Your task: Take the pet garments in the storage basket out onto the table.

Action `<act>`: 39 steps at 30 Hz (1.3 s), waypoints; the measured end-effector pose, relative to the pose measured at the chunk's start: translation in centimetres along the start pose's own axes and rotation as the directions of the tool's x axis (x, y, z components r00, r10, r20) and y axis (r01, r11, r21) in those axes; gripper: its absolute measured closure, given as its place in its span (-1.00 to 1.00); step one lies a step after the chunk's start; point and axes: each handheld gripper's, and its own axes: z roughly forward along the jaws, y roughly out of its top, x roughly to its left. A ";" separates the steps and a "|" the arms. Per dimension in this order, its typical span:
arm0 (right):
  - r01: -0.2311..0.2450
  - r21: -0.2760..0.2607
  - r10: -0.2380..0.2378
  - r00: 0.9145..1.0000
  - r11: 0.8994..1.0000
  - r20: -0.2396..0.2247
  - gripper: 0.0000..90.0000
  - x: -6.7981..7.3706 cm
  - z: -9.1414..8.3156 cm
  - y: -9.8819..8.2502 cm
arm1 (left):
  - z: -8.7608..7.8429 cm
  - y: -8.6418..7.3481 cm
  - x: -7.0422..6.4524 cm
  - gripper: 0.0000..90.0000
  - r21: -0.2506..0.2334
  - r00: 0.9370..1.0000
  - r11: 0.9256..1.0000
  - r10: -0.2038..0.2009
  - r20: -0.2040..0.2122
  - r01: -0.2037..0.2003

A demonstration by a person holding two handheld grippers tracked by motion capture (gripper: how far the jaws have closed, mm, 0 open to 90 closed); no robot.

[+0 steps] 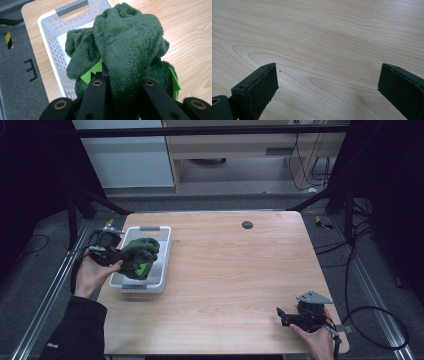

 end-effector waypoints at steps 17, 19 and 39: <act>-0.002 -0.007 0.002 1.000 1.000 0.000 -0.93 0.0 -0.1 0.1 | -2.4 0.8 -1.5 0.80 0.010 0.998 0.998 0.068 0.019 -0.068; 0.002 -0.010 -0.002 1.000 1.000 0.002 -0.93 0.0 -0.1 0.1 | -2.7 1.0 -1.8 0.80 0.006 0.997 0.997 0.076 0.026 -0.076; 0.012 -0.039 -0.012 1.000 0.999 0.013 -0.92 0.1 -0.4 0.2 | -4.0 2.6 -5.2 0.79 -0.011 0.982 0.984 0.176 0.066 -0.175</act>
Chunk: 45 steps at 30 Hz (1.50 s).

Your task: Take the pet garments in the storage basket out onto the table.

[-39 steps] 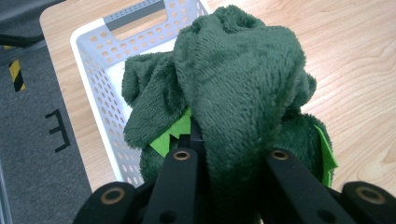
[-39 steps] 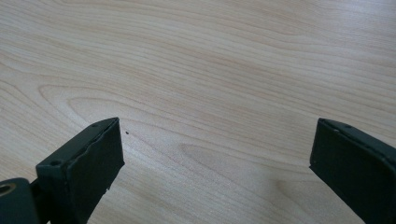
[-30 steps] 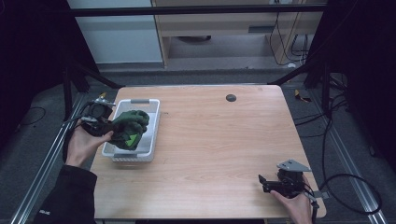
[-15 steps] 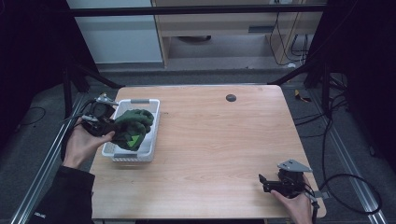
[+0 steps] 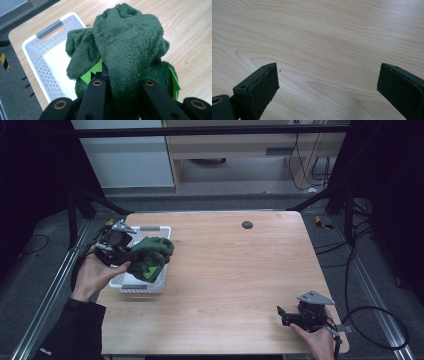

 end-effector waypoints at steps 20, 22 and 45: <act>-0.003 -0.002 0.003 1.000 1.000 -0.004 -0.91 0.0 0.0 0.0 | 1.8 2.9 -4.2 0.79 0.000 0.993 0.995 0.096 0.066 -0.096; -0.003 -0.002 0.003 1.000 1.000 -0.003 -0.91 0.0 0.0 0.0 | 2.0 3.2 -4.6 0.79 0.005 0.991 0.994 0.109 0.072 -0.110; 0.001 -0.003 -0.001 1.000 1.000 -0.008 -0.91 -0.1 0.0 0.1 | 5.6 5.1 -8.7 0.79 0.022 0.970 0.981 0.185 0.155 -0.191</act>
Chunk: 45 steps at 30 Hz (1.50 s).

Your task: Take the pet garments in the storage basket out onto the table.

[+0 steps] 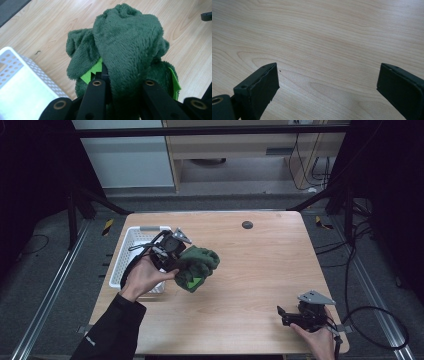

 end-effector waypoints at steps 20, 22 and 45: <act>-0.013 -0.002 0.013 1.000 1.000 -0.003 -0.91 0.0 -0.1 0.1 | 4.1 1.4 -1.9 0.79 0.005 0.997 0.999 0.035 0.070 -0.035; -0.011 -0.003 0.011 1.000 1.000 -0.003 -0.91 -0.1 -0.1 0.1 | 4.5 1.5 -2.0 0.79 0.010 0.997 0.999 0.040 0.073 -0.041; -0.010 -0.007 0.010 1.000 1.000 -0.004 -0.91 -0.1 -0.1 0.0 | 8.9 2.0 -2.9 0.77 0.054 0.995 0.997 0.043 0.094 -0.049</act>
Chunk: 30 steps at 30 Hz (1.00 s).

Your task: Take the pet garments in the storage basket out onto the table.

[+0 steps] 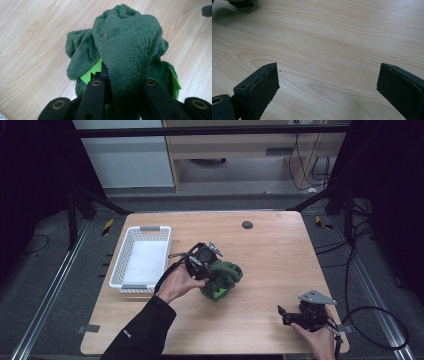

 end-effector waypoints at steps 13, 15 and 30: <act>0.001 0.006 -0.001 1.000 1.000 0.000 -0.91 0.0 0.0 0.0 | 1.8 -0.5 -0.1 0.69 0.026 1.000 1.000 0.004 0.009 -0.004; 0.001 0.007 -0.001 1.000 1.000 0.000 -0.91 0.0 0.1 0.0 | 2.0 -0.5 -0.1 0.65 0.027 1.000 1.000 0.003 0.014 -0.003; 0.002 0.008 -0.002 1.000 1.000 0.000 -0.91 0.0 0.1 0.0 | 3.1 -1.2 -0.3 0.15 0.032 0.999 0.999 -0.006 0.041 0.005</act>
